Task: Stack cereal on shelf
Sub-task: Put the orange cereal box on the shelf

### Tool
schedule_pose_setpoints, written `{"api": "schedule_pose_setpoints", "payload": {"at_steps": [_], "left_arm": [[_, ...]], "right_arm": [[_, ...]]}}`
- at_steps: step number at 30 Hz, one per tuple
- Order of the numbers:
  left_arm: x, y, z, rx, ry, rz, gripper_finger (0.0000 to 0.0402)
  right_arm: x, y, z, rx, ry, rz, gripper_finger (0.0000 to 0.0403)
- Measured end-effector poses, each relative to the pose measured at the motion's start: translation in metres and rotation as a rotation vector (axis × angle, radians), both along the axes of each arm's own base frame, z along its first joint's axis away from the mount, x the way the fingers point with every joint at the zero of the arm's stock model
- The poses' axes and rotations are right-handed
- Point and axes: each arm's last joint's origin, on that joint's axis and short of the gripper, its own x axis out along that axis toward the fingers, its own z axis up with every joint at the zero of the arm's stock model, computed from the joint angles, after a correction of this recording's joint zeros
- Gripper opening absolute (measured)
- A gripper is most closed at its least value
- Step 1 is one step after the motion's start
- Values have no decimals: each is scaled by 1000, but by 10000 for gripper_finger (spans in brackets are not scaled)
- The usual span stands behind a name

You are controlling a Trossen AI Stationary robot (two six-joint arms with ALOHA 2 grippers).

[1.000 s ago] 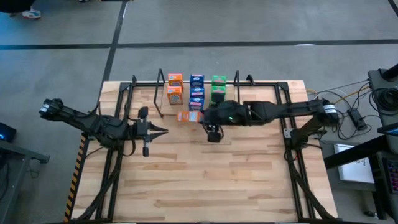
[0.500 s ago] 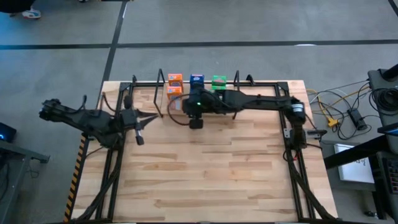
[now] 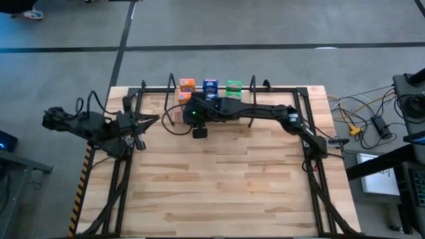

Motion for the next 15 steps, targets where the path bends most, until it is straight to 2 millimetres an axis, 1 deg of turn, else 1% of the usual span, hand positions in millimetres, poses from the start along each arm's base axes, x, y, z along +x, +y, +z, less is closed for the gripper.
{"api": "schedule_pose_setpoints", "payload": {"at_steps": [6,15], "left_arm": [[0,0,0,5,2,-1,8],[1,0,0,6,5,-1,8]], "right_arm": [[10,-3,-15,20,28,-31,148],[8,-14,-19,84,23,-113,149]]}}
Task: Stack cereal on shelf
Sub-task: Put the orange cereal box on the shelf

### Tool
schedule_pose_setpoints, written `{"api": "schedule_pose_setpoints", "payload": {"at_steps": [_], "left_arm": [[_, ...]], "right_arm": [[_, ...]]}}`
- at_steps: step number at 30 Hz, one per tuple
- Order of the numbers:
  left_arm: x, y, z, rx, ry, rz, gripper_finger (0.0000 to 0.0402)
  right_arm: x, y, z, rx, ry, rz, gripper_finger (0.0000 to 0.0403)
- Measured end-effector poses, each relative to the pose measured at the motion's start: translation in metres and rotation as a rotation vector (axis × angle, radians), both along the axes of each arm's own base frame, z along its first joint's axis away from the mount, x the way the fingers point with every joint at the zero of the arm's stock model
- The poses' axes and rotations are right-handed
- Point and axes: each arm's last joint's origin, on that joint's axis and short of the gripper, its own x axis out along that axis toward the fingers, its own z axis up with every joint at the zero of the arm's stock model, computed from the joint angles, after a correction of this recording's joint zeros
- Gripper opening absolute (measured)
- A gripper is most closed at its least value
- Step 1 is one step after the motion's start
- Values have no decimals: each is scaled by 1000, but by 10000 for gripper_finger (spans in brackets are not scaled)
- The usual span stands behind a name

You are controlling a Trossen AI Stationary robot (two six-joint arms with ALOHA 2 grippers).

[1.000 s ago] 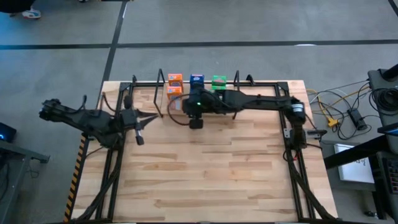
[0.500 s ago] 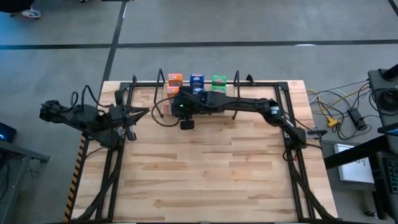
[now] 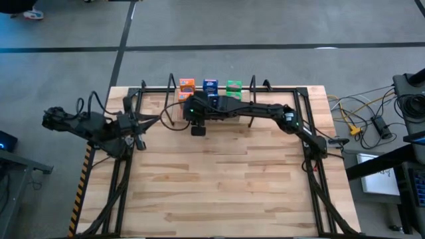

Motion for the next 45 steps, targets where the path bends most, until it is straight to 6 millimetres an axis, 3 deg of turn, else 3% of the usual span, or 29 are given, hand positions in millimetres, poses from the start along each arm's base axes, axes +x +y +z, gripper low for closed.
{"api": "schedule_pose_setpoints", "payload": {"at_steps": [14,25,36,45], "left_arm": [[4,-1,-1,5,14,-2,8],[5,-2,-2,-4,14,-2,8],[24,-9,-14,-74,71,0,8],[31,-11,-17,-93,89,2,8]], "right_arm": [[0,-7,-2,-4,-4,-5,190],[6,-10,0,5,-65,62,191],[12,-18,-16,42,-57,90,192],[13,-20,-15,20,-69,105,187]]}}
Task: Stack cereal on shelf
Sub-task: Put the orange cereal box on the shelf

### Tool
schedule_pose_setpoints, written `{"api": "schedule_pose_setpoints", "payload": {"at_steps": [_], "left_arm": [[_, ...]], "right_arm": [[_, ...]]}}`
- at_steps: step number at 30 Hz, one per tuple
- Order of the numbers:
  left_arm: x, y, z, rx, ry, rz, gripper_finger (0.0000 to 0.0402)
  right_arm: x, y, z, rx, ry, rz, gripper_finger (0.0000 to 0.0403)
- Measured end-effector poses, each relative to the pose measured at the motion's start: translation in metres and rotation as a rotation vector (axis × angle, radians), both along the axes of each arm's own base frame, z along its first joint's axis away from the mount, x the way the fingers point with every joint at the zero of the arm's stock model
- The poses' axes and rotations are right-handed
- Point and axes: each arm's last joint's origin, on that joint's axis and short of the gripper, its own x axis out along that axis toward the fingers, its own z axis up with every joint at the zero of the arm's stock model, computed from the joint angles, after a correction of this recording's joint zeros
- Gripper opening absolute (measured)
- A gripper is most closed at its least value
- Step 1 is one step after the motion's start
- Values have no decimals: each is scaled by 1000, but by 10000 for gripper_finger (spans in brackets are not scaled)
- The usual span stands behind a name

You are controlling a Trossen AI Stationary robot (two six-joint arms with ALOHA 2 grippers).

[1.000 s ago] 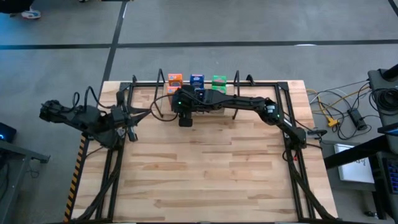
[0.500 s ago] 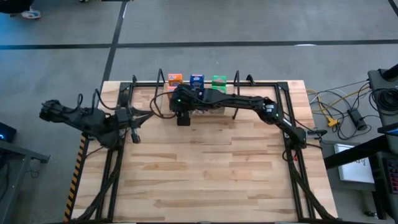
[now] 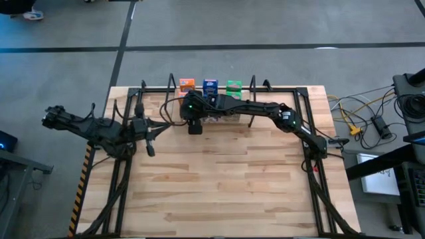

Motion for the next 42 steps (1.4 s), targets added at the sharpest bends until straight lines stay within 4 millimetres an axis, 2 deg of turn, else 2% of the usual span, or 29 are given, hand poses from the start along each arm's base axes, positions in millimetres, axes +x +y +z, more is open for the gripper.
{"api": "schedule_pose_setpoints", "payload": {"at_steps": [5,16,23,30,33,39,42], "left_arm": [[-1,0,0,-18,-9,2,8],[1,0,0,-22,-13,3,8],[11,-4,-8,-46,29,6,8],[32,-13,-45,-127,218,-30,8],[41,-19,-69,-163,316,-65,8],[53,-18,-123,-152,495,22,8],[60,-11,-144,-126,505,116,8]], "right_arm": [[0,-1,0,4,-1,-7,183],[-1,-5,2,9,-15,-24,230],[-3,-5,19,9,-41,-32,242],[-4,-6,12,11,0,-26,233],[-4,-8,8,7,16,-22,229],[-4,-9,8,-5,17,-14,228],[-5,-9,8,-6,22,-13,226]]}}
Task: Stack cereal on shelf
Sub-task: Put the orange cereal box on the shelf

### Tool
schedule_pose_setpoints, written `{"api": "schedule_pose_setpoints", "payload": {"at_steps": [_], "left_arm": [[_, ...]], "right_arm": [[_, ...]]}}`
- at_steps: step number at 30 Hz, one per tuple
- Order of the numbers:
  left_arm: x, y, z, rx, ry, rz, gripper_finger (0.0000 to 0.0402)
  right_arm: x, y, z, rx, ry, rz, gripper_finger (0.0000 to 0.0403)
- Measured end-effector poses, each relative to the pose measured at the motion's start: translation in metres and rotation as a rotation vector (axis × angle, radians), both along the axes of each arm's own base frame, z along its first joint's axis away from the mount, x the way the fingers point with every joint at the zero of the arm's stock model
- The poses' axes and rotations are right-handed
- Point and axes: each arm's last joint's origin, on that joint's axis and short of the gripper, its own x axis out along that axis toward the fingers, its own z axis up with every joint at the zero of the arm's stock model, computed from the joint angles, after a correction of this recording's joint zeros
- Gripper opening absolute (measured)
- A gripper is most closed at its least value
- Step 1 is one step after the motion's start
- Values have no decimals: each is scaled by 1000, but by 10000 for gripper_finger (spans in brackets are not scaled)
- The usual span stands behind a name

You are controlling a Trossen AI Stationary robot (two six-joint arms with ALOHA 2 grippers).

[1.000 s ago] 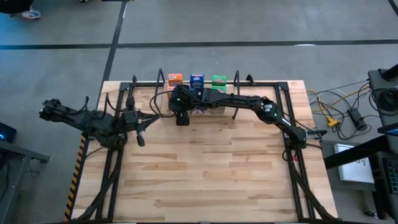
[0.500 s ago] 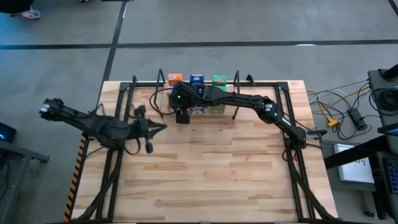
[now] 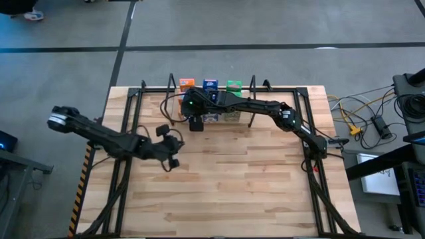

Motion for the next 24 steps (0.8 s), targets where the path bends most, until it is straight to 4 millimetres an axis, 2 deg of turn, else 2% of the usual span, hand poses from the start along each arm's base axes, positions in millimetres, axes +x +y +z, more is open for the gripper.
{"api": "schedule_pose_setpoints", "payload": {"at_steps": [5,9,16,24], "left_arm": [[12,23,-25,34,2,104,2],[18,43,-37,49,-11,187,1],[25,59,-40,58,-26,253,0],[29,68,-32,77,-55,307,0]], "right_arm": [[0,0,1,-13,6,15,226],[0,0,3,-23,1,24,226],[-5,1,13,-29,-2,30,226],[-20,6,42,-33,-27,32,226]]}}
